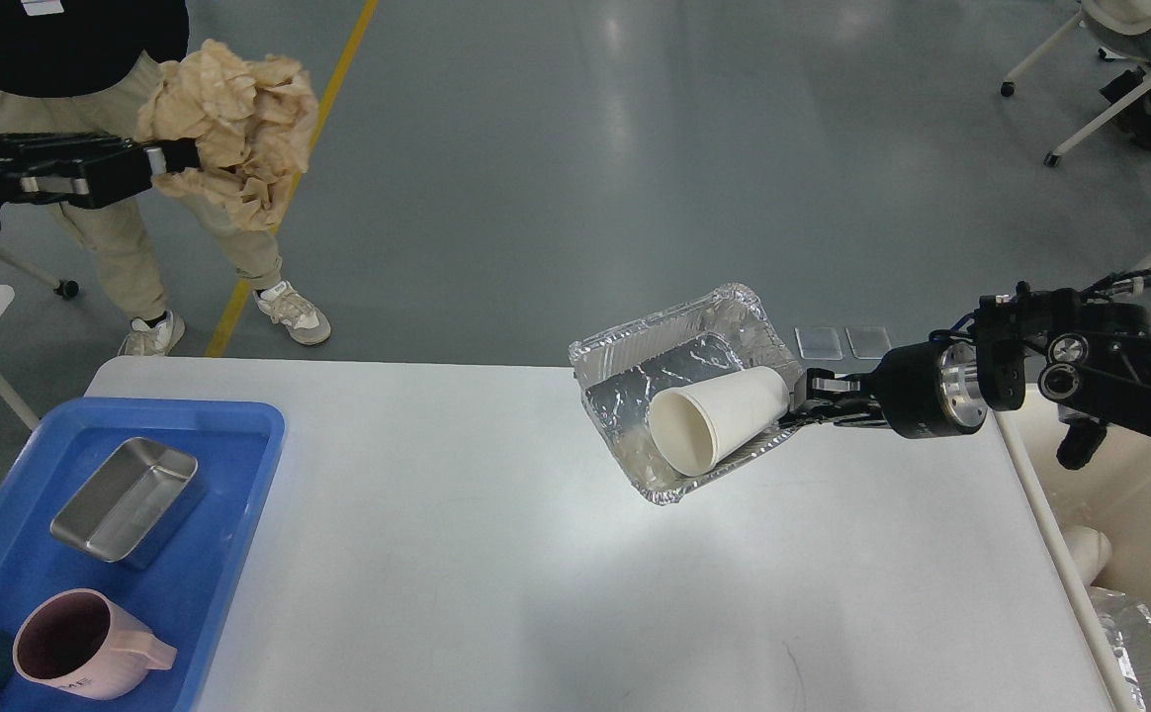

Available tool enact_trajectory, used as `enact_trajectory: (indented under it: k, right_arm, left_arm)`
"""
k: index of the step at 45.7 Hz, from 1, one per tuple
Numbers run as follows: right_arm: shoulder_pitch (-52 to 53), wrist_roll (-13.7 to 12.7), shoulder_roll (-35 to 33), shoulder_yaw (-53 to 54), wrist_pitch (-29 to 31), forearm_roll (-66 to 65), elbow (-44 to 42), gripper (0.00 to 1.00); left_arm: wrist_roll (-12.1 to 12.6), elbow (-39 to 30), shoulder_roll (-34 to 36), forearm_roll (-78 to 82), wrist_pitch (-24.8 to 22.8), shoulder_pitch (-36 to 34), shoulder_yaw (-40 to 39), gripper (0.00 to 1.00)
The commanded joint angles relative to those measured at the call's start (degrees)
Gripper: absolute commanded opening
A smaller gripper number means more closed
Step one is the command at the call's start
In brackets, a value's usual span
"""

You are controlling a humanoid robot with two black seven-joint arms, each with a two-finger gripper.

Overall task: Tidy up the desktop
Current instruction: 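Lift the crumpled paper and carry it over the foil tray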

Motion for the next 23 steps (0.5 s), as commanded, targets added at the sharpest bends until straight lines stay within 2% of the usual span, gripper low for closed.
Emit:
enact_trajectory:
  k: [1,13,23]
  right_arm:
    - [0.09,0.04,0.01,0.05,0.0,0.0,0.02,0.0]
    - [0.0,0.04,0.19,0.14,0.0,0.0,0.02,0.0]
    - [0.09,0.04,0.45,0.23,0.0,-0.09,0.02,0.0]
  left_arm:
    - [1.42,0.31,-6.35,5.04,-3.88,-3.91,0.15,0.06]
    - [2.65,0.83,-19.09,14.27,-8.36,-6.72,0.32,0.06]
    - [3.36,2.76,-29.03,18.5,-10.12,-13.05,5.59,0.06]
